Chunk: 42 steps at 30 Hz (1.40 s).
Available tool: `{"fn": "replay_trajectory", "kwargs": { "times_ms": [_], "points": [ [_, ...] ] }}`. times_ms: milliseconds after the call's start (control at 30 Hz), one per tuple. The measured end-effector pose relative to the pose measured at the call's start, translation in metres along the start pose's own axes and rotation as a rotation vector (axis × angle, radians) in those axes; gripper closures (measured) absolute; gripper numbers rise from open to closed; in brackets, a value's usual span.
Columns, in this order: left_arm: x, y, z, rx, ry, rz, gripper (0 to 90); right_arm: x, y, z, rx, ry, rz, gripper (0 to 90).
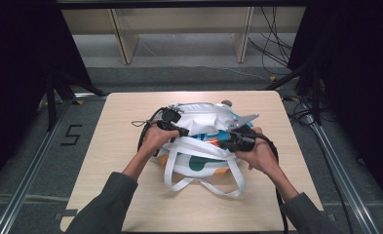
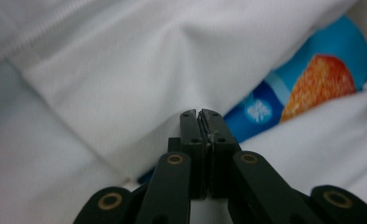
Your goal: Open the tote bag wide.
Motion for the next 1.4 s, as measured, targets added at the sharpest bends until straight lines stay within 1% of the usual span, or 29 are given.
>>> {"fn": "replay_trajectory", "kwargs": {
  "times_ms": [67, 133, 200, 300, 400, 467, 533, 567, 600, 633, 667, 700, 733, 767, 800, 833, 867, 933, 967, 1000, 1033, 1067, 1133, 1167, 1200, 1233, 1267, 1300, 1400],
  "points": [
    [-0.001, 0.010, 0.004, 0.032, 0.007, -0.039, 87.9, -0.010, -0.013, -0.005, 0.019, 0.023, 0.016, 90.0],
    [-0.004, 0.020, 0.009, 0.044, 0.024, -0.060, 88.4, -0.019, -0.024, -0.018, 0.044, 0.032, 0.027, 90.0],
    [-0.006, 0.029, 0.016, 0.057, 0.037, -0.083, 89.1, -0.026, -0.031, -0.034, 0.104, 0.034, 0.034, 90.0],
    [-0.013, 0.047, 0.025, 0.073, 0.076, -0.103, 89.3, -0.039, -0.035, -0.058, 0.177, 0.081, 0.074, 90.0],
    [-0.021, 0.070, 0.032, 0.071, 0.107, -0.126, 89.4, -0.056, -0.037, -0.071, 0.235, 0.134, 0.045, 90.0],
    [-0.025, 0.084, 0.034, 0.062, 0.132, -0.131, 89.4, -0.071, -0.039, -0.078, 0.243, 0.162, 0.003, 90.0],
    [-0.029, 0.100, 0.031, 0.074, 0.153, -0.124, 89.4, -0.084, -0.036, -0.085, 0.274, 0.179, -0.053, 90.0],
    [-0.028, 0.108, 0.028, 0.089, 0.151, -0.123, 89.4, -0.090, -0.034, -0.089, 0.288, 0.184, -0.072, 90.0],
    [-0.029, 0.119, 0.023, 0.139, 0.161, -0.131, 89.4, -0.097, -0.030, -0.093, 0.319, 0.193, -0.086, 90.0],
    [-0.027, 0.131, 0.018, 0.185, 0.133, -0.165, 89.2, -0.102, -0.025, -0.099, 0.339, 0.196, -0.093, 90.0],
    [-0.022, 0.139, 0.013, 0.186, 0.079, -0.177, 88.8, -0.107, -0.020, -0.105, 0.342, 0.200, -0.112, 90.0],
    [-0.019, 0.144, 0.011, 0.176, 0.076, -0.171, 88.8, -0.109, -0.014, -0.112, 0.357, 0.191, -0.138, 90.0],
    [-0.017, 0.145, 0.013, 0.152, 0.105, -0.131, 88.2, -0.111, -0.009, -0.117, 0.366, 0.176, -0.151, 90.0],
    [-0.017, 0.142, 0.018, 0.109, 0.115, -0.104, 87.9, -0.113, -0.007, -0.120, 0.365, 0.166, -0.159, 90.0],
    [-0.019, 0.138, 0.026, 0.083, 0.132, -0.109, 87.7, -0.114, -0.008, -0.119, 0.364, 0.156, -0.143, 90.0],
    [-0.022, 0.133, 0.034, 0.050, 0.144, -0.092, 87.4, -0.114, -0.012, -0.115, 0.360, 0.141, -0.149, 90.0],
    [-0.024, 0.128, 0.042, 0.034, 0.151, -0.098, 87.1, -0.113, -0.016, -0.110, 0.346, 0.150, -0.140, 90.0],
    [-0.031, 0.117, 0.054, -0.003, 0.172, -0.110, 86.4, -0.113, -0.023, -0.098, 0.300, 0.154, -0.152, 90.0],
    [-0.038, 0.112, 0.058, -0.018, 0.213, -0.095, 86.3, -0.111, -0.027, -0.091, 0.281, 0.150, -0.149, 90.0],
    [-0.040, 0.105, 0.063, -0.049, 0.195, -0.096, 85.9, -0.109, -0.030, -0.084, 0.253, 0.157, -0.139, 90.0],
    [-0.039, 0.097, 0.067, -0.086, 0.169, -0.113, 85.7, -0.104, -0.035, -0.077, 0.221, 0.150, -0.148, 90.0],
    [-0.042, 0.088, 0.070, -0.112, 0.176, -0.119, 85.6, -0.099, -0.038, -0.070, 0.195, 0.146, -0.140, 90.0],
    [-0.044, 0.068, 0.073, -0.163, 0.168, -0.094, 85.1, -0.084, -0.043, -0.057, 0.167, 0.111, -0.114, 90.0],
    [-0.044, 0.057, 0.072, -0.180, 0.173, -0.091, 85.2, -0.077, -0.044, -0.052, 0.157, 0.099, -0.085, 90.0],
    [-0.041, 0.047, 0.070, -0.189, 0.158, -0.088, 85.1, -0.070, -0.043, -0.047, 0.169, 0.089, -0.064, 90.0],
    [-0.039, 0.036, 0.067, -0.206, 0.151, -0.052, 85.1, -0.064, -0.041, -0.043, 0.171, 0.085, -0.038, 90.0],
    [-0.037, 0.028, 0.063, -0.201, 0.146, -0.043, 85.1, -0.058, -0.037, -0.040, 0.177, 0.077, -0.021, 90.0],
    [-0.033, 0.020, 0.058, -0.202, 0.121, -0.036, 85.0, -0.053, -0.034, -0.037, 0.185, 0.066, -0.016, 90.0],
    [-0.023, 0.007, 0.041, -0.154, 0.092, -0.010, 85.0, -0.043, -0.017, -0.030, 0.213, 0.046, 0.011, 90.0]
  ]
}}
Point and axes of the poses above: each handheld gripper's, and its own axes: z roughly backward along the jaws, y roughly out of its underside, x roughly to its left, the point moved 6 cm from there along -z, roughly forward along the jaws, and after that the axes turned 11 degrees about z, right-handed, at the moved point
